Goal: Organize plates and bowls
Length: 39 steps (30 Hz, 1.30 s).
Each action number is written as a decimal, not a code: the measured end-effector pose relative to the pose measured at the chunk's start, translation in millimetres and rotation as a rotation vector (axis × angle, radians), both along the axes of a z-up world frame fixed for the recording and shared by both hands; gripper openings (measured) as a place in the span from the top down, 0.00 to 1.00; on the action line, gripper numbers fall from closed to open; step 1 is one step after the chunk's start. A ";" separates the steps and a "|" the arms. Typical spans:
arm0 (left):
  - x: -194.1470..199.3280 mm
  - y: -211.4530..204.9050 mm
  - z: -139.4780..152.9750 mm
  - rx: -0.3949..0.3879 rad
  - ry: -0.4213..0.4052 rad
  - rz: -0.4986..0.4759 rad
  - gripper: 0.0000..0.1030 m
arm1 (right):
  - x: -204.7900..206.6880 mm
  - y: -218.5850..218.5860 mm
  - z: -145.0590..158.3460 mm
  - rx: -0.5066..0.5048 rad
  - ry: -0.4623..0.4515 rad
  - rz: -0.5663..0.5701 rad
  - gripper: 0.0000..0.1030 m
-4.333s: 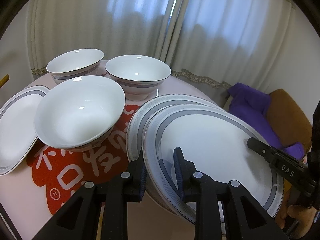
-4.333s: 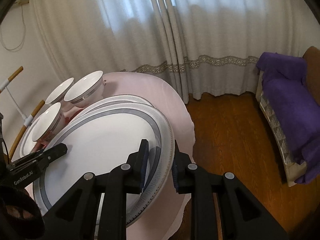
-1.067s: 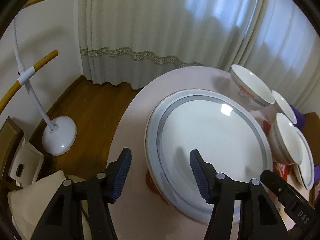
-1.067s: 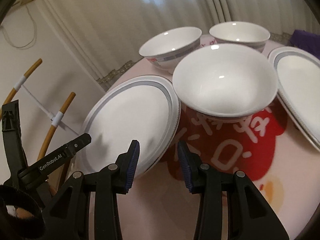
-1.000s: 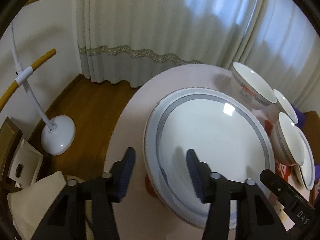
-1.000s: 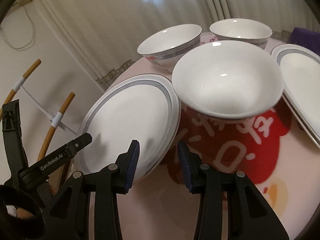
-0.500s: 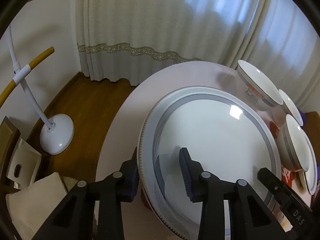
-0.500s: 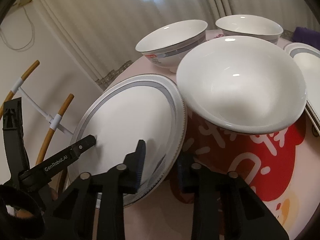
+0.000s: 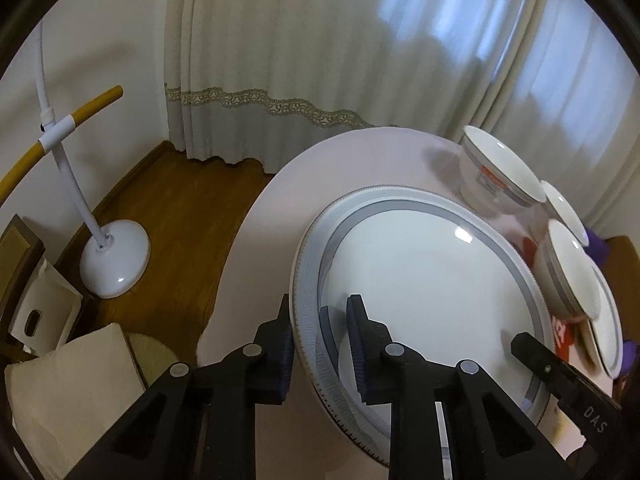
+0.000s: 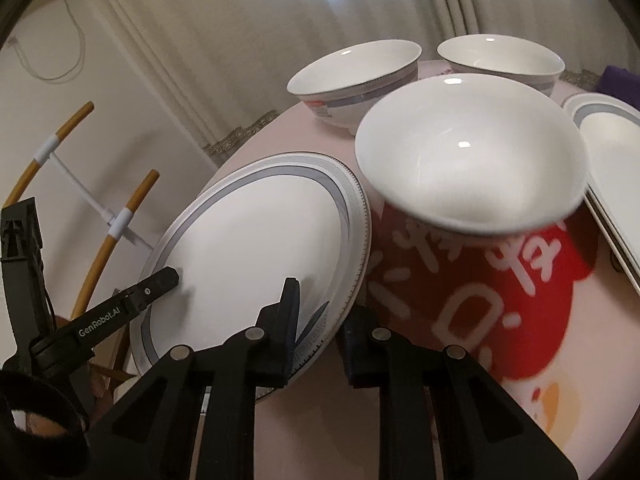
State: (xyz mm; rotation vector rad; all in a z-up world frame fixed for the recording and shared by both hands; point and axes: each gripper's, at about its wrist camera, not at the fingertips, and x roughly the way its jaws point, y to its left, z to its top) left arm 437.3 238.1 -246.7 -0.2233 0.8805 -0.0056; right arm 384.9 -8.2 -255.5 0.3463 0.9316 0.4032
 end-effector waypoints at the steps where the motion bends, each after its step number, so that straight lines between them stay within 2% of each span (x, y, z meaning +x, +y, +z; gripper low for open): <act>1: -7.7 -0.2 1.3 -0.002 0.001 0.001 0.81 | -3.2 -2.1 0.2 0.000 0.001 0.007 0.82; 11: -113.3 -25.6 6.7 -0.003 0.011 -0.065 0.80 | -67.2 -45.4 2.6 -0.012 0.045 0.071 0.82; 15: -135.7 -40.6 8.7 -0.015 0.013 -0.093 0.80 | -85.5 -66.4 1.6 -0.030 0.049 0.070 0.82; 20: -138.8 -43.5 11.5 -0.005 0.010 -0.087 0.78 | -88.6 -71.2 -1.3 -0.027 0.043 0.062 0.82; 32: -97.9 -51.7 3.6 0.020 -0.001 -0.100 0.71 | -71.7 -74.9 -2.7 -0.009 0.014 0.020 0.79; 34: -93.7 -53.9 2.1 0.035 -0.007 -0.100 0.71 | -64.7 -75.4 -3.1 -0.005 0.014 0.019 0.80; 39: -97.8 -49.9 0.9 0.012 -0.020 -0.109 0.77 | -61.7 -77.5 -5.8 0.001 0.006 0.038 0.84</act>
